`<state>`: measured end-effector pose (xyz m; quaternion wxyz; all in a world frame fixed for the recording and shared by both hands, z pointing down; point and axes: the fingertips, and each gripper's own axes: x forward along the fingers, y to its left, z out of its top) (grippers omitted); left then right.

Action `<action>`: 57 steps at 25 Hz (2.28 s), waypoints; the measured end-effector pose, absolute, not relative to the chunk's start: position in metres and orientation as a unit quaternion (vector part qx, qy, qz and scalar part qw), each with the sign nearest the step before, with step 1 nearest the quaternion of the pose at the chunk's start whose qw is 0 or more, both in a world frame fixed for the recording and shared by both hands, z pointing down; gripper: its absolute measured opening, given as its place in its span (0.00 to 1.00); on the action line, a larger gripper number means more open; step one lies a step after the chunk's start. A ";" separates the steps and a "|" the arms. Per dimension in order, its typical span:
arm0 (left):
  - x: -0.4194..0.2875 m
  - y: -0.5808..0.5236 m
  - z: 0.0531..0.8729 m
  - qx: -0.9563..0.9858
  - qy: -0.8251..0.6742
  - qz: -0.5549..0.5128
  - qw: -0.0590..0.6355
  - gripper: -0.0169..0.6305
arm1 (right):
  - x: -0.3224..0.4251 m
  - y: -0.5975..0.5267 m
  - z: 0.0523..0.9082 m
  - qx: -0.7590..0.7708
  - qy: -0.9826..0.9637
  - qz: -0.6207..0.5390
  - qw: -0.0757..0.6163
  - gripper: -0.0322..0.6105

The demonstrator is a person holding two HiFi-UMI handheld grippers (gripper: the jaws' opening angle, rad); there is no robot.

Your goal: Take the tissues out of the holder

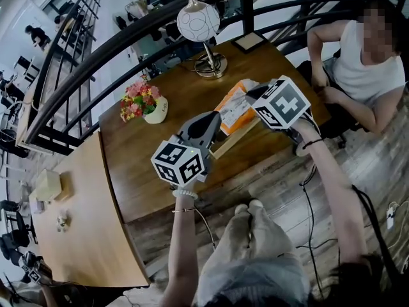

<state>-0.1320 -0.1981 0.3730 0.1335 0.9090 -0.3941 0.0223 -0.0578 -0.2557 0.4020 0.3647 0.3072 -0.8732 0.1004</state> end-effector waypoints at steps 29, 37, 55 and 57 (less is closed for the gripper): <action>0.004 -0.179 0.374 0.920 -0.365 0.013 0.140 0.04 | 0.080 -0.238 0.373 0.346 -0.869 0.098 0.340 0.09; 0.039 -0.187 0.404 0.915 -0.367 0.023 0.168 0.04 | 0.106 -0.253 0.415 0.344 -0.861 0.124 0.354 0.09; 0.072 -0.207 0.452 0.917 -0.343 0.063 0.194 0.04 | 0.149 -0.293 0.473 0.394 -0.838 0.194 0.325 0.09; 0.075 -0.211 0.456 0.917 -0.341 0.065 0.195 0.04 | 0.154 -0.297 0.478 0.401 -0.833 0.196 0.326 0.09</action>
